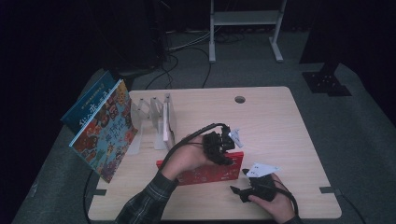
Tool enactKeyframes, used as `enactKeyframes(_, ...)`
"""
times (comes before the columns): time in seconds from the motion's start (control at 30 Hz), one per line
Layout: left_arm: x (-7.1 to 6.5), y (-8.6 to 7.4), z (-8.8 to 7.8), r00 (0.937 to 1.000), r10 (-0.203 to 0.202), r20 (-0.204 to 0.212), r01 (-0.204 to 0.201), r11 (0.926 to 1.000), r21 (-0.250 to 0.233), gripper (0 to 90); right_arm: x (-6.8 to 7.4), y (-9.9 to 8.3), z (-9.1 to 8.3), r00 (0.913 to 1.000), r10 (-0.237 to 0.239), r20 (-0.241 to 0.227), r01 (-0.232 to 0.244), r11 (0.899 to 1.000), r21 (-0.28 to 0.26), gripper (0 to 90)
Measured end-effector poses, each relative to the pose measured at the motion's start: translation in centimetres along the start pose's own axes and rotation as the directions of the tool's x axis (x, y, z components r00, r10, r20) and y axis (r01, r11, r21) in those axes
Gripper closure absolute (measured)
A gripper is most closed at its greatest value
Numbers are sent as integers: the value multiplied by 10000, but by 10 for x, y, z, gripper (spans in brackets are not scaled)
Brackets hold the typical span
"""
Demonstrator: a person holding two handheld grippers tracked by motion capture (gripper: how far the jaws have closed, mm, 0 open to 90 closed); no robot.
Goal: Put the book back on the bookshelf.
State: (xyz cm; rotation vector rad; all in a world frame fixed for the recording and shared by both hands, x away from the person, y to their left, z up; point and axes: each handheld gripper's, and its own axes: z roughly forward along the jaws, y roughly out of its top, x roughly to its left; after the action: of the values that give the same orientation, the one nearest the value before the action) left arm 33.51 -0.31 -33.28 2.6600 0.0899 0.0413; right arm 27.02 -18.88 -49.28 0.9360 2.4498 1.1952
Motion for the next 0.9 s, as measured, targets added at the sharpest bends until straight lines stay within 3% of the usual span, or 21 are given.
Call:
enactKeyframes(0.23, 1, -11, -24, 9995, -242, -217, 224, 9967, -782, 797, -20, -6, -12, 9989, 422, 206, -424, 9990, 107, 161)
enactKeyframes(0.4, 2, -23, -41, 9996, -275, -71, 260, 9867, -1603, 797, -33, -10, -18, 9966, 745, 353, -747, 9972, 28, 160)
enactKeyframes(0.53, 3, -34, -57, 9993, -223, 303, 288, 9714, -2357, 797, -40, -12, -23, 9949, 865, 524, -864, 9962, -38, 159)
enactKeyframes(0.7, 2, -46, -72, 9987, -282, 415, 401, 9468, -3192, 797, -47, -16, -25, 9910, 947, 950, -968, 9951, 178, 159)
enactKeyframes(0.9, -2, -61, -83, 9979, -384, 513, 565, 9055, -4206, 797, -49, -17, -22, 9902, 872, 1090, -925, 9947, 452, 156)
